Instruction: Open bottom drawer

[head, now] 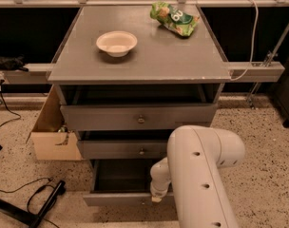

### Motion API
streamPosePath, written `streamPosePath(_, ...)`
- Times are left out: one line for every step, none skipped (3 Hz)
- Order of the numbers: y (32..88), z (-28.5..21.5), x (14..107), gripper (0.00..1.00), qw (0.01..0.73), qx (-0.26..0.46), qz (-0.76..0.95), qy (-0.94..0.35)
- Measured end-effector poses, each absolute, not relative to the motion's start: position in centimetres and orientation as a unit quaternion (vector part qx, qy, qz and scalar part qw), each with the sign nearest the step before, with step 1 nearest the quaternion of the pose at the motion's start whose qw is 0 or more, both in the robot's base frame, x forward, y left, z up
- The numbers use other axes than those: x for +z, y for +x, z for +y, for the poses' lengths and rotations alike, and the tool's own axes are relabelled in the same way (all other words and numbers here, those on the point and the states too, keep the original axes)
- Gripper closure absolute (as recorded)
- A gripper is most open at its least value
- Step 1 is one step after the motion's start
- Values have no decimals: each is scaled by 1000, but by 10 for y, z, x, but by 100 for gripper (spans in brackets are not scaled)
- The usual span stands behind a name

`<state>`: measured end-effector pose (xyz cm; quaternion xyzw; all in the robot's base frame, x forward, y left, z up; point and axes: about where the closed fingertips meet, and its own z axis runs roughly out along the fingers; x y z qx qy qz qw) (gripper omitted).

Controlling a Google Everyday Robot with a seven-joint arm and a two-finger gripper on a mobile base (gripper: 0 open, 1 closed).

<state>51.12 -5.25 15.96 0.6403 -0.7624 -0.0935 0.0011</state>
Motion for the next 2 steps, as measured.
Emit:
streamPosePath(510,-52,160,100,1,-89,-762,641)
streamPosePath(517,-52,163,100,-2,-80,-759,646)
